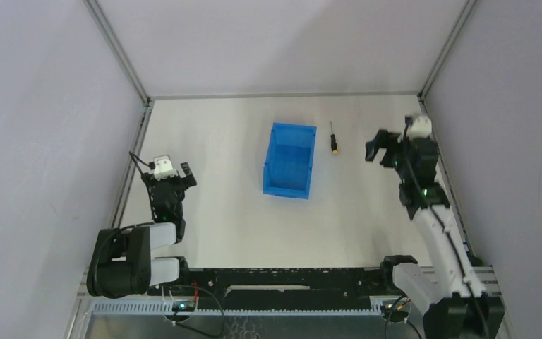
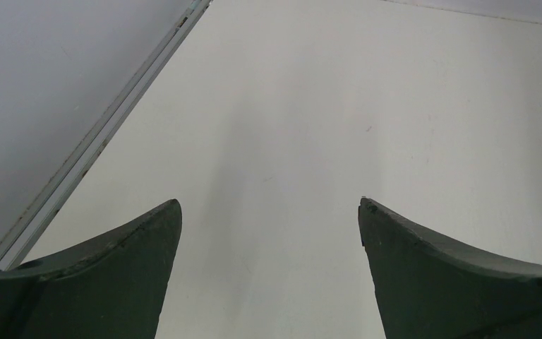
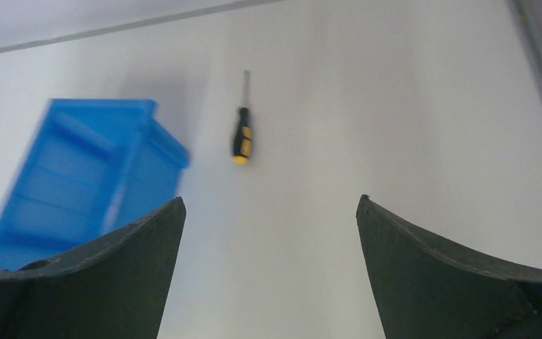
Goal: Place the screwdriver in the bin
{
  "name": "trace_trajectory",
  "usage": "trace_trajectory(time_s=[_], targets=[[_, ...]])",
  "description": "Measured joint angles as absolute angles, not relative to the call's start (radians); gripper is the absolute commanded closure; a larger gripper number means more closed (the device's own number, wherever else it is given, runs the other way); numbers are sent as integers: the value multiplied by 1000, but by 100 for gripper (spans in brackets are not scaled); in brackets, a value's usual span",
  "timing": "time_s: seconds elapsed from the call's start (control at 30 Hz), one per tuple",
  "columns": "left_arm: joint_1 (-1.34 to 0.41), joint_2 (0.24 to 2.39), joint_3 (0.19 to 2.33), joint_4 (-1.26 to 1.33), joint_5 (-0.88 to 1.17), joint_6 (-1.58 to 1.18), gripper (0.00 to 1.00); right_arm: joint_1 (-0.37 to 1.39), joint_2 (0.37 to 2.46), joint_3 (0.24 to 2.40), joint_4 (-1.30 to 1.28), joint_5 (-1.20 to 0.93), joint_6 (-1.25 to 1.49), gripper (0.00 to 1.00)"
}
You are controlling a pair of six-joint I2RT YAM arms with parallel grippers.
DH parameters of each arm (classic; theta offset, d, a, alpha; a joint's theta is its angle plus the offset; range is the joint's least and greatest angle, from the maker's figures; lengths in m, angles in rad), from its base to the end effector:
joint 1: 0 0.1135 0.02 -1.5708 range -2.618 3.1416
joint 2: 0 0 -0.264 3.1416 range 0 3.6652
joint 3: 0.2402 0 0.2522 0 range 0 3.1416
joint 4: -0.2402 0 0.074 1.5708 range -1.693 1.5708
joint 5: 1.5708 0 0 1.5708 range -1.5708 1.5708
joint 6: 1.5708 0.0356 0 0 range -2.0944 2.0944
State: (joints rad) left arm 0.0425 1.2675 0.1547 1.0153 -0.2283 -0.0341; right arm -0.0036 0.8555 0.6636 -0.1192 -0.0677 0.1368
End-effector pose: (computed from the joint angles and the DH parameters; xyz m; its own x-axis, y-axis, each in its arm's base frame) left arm 0.2109 0.0170 0.1617 -0.0881 -0.0370 -0.9954 -0.2696 0.9629 -0.0119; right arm 0.2030 0.0017 0.2914 -0.3115 0.1372 -0.9403 -0.0185 0.9885 0.1503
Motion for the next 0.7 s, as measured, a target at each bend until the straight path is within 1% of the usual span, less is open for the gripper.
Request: trace_trajectory(time_s=[0.1, 0.17, 0.27, 0.4, 0.57, 0.7], targets=[[43, 1267, 155, 1016, -228, -34, 0, 79, 1050, 942, -309, -43, 163, 0], [43, 1267, 155, 1016, -228, -34, 0, 130, 1175, 1079, -392, -26, 175, 1], [42, 1267, 155, 1015, -228, -34, 0, 181, 1366, 1242, -528, -4, 194, 3], [42, 1267, 155, 1016, -228, -34, 0, 194, 1605, 1440, -675, 15, 203, 6], [42, 1267, 155, 1016, -228, -34, 0, 199, 1897, 1731, -790, 14, 205, 7], [42, 1267, 155, 1016, -228, -34, 0, 200, 2064, 1855, -826, 17, 210, 11]])
